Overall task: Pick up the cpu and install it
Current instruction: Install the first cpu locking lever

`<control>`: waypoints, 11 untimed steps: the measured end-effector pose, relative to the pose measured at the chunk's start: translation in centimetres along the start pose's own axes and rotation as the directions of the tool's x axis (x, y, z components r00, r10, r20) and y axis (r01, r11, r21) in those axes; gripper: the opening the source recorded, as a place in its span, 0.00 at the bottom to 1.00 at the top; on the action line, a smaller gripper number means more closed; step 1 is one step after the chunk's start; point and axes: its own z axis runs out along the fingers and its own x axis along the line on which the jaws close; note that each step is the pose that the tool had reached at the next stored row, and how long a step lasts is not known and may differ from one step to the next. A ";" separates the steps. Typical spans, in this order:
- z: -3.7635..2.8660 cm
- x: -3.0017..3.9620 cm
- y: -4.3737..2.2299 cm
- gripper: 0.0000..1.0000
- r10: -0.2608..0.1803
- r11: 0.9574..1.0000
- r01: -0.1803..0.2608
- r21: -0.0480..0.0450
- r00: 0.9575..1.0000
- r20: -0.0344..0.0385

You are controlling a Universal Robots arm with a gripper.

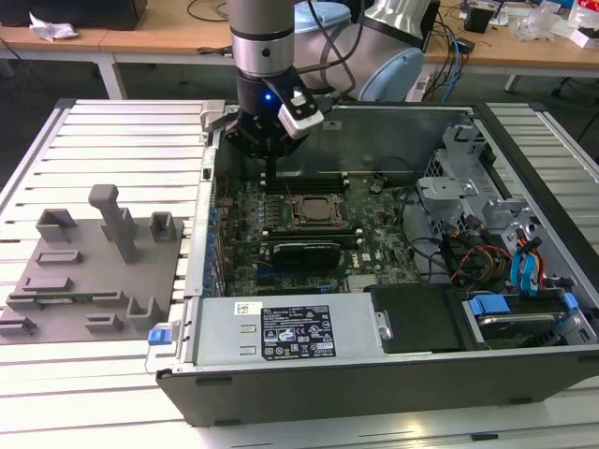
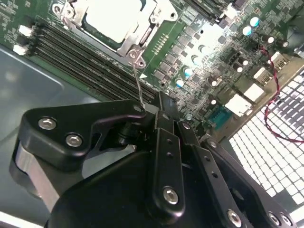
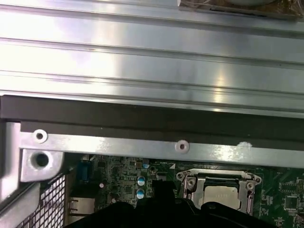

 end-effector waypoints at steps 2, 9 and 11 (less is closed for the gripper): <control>0.03 -0.66 -0.05 0.11 0.000 1.000 0.000 0.000 1.000 -0.001; 0.16 -3.55 -0.25 0.11 0.000 1.000 0.000 0.000 1.000 -0.006; 0.18 -4.07 -0.29 0.11 0.000 1.000 0.000 -0.001 1.000 -0.007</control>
